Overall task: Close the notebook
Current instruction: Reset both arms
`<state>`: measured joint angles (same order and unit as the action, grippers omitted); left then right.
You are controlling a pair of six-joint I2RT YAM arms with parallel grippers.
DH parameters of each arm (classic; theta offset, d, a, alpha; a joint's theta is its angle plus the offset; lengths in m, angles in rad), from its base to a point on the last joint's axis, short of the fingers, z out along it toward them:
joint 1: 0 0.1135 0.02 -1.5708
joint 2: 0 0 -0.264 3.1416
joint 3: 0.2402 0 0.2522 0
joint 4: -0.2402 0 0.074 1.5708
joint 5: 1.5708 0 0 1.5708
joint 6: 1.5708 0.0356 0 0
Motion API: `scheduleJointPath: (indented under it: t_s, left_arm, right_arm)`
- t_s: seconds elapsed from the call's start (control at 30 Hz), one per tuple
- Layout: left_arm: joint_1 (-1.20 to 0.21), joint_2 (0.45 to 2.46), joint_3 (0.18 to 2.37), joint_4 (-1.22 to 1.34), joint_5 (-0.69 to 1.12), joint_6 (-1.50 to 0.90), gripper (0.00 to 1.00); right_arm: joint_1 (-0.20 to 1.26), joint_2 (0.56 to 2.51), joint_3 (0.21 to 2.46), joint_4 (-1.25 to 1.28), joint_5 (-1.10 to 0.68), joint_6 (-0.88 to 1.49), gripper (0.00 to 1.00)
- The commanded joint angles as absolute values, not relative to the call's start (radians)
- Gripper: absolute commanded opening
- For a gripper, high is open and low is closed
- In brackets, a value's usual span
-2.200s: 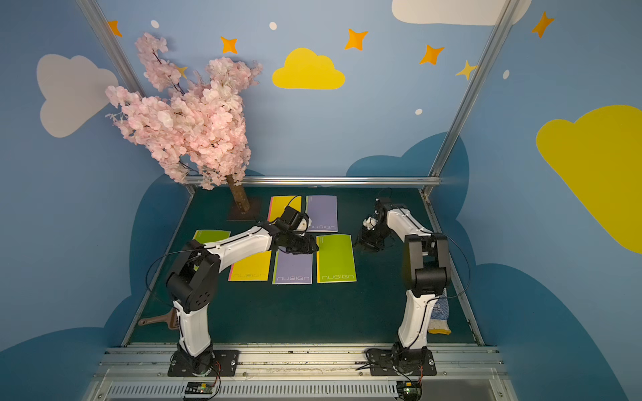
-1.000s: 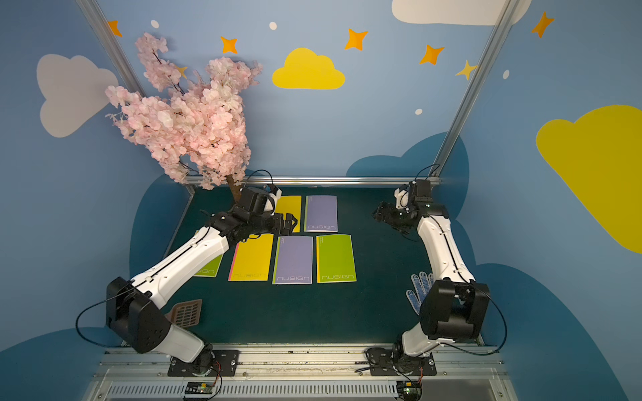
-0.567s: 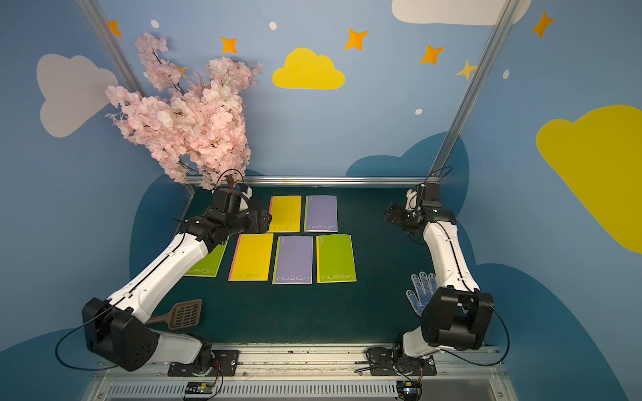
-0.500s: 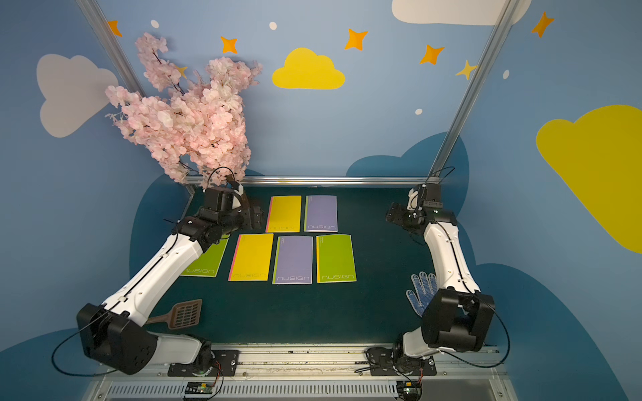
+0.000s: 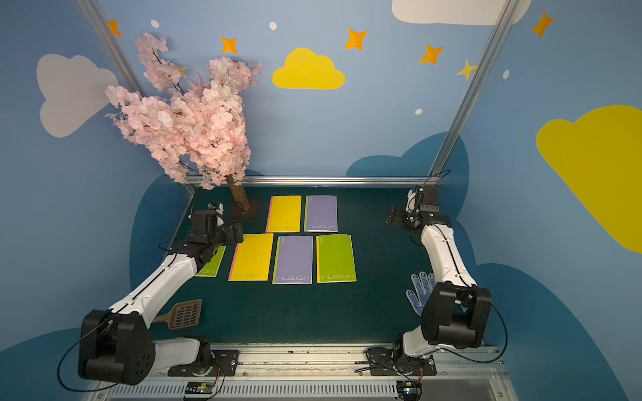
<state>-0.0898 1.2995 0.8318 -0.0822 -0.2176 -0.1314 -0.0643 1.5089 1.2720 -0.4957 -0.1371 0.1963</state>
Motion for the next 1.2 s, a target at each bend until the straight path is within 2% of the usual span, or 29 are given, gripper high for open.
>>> scheduleJointPath:
  t_s: [0.0, 0.2, 0.67, 1.03, 1.17]
  left_arm:
    - [-0.039, 1.301, 0.745, 0.177, -0.233, -0.051, 1.00]
    - [0.018, 1.361, 0.637, 0.342, -0.150, -0.082, 1.00]
    - [0.021, 1.418, 0.337, 0.859, -0.157, -0.063, 1.00]
    - [0.021, 1.581, 0.318, 1.051, -0.110, -0.042, 1.00]
    - [0.021, 1.567, 0.348, 0.965, -0.074, -0.032, 1.00]
  right_arm:
    - [-0.061, 1.493, 1.215, -0.387, -0.120, 0.160, 0.90]
    - [-0.062, 1.462, 1.089, -0.254, -0.116, 0.165, 0.90]
    - [-0.057, 1.397, 0.663, 0.330, -0.144, 0.052, 0.90]
    - [-0.058, 1.503, 0.417, 0.816, -0.201, 0.036, 0.90]
    - [-0.057, 1.521, 0.381, 0.897, -0.245, 0.017, 0.90]
